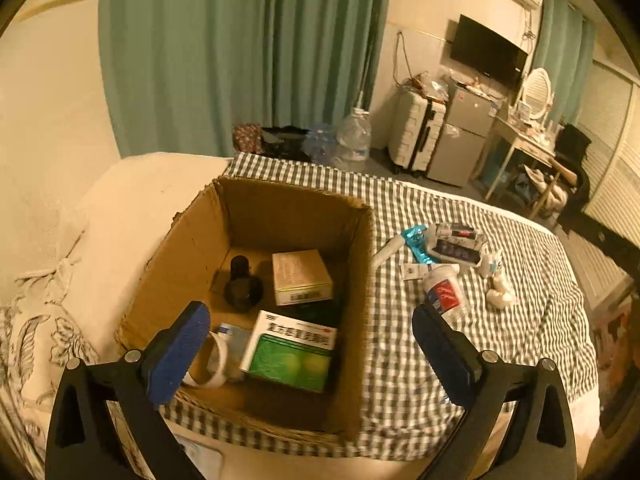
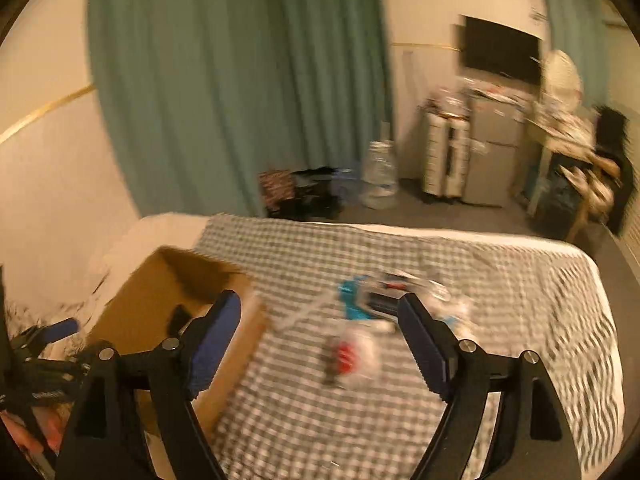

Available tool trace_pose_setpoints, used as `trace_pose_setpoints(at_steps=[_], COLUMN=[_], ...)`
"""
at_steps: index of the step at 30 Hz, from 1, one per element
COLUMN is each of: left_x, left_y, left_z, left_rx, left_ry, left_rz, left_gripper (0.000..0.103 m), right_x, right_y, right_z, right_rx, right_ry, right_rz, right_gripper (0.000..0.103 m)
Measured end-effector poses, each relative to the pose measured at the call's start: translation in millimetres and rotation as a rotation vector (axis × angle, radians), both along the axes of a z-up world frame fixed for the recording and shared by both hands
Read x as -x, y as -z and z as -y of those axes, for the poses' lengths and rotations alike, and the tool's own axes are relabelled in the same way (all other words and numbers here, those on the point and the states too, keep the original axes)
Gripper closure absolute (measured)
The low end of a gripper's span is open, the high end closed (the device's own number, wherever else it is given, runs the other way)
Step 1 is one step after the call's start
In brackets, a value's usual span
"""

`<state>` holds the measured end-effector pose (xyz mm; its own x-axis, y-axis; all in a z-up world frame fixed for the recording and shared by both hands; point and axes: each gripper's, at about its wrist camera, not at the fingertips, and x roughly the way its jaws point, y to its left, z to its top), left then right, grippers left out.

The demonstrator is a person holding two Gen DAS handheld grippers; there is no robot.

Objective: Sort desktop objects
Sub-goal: 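Move both tools back toward the items on the bed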

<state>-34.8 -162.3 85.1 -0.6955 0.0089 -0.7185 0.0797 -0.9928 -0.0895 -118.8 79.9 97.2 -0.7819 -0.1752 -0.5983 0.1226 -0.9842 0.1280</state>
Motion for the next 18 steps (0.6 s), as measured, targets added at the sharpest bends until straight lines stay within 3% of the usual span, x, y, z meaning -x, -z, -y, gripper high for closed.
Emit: trace_pose_setpoints(at_steps=[3,7,11,18], left_x=[-1.4,5.4,20.0,51.6], left_y=[-2.0,3.5,11.2,47.6], left_z=[-27.0,-70.5,-110.9,-176.9], left_rx=[-0.016,0.024,0.106,0.137], left_ry=[0.02,0.028,0.005,0.067], left_rz=[0.01,0.047,0.086,0.135], left_gripper=[0.0,0.0,0.0,0.0], right_x=[-15.3,-22.6,-18.6,-3.3], right_y=[1.5,11.0,30.8,80.3], right_z=[-44.1,-88.1,-111.6,-134.4], right_rx=[0.006,0.001,0.003,0.003], right_ry=[0.072,0.139,0.17,0.19], right_rz=[-0.013,-0.012,0.017,0.067], right_gripper=[0.013,0.012,0.012,0.012])
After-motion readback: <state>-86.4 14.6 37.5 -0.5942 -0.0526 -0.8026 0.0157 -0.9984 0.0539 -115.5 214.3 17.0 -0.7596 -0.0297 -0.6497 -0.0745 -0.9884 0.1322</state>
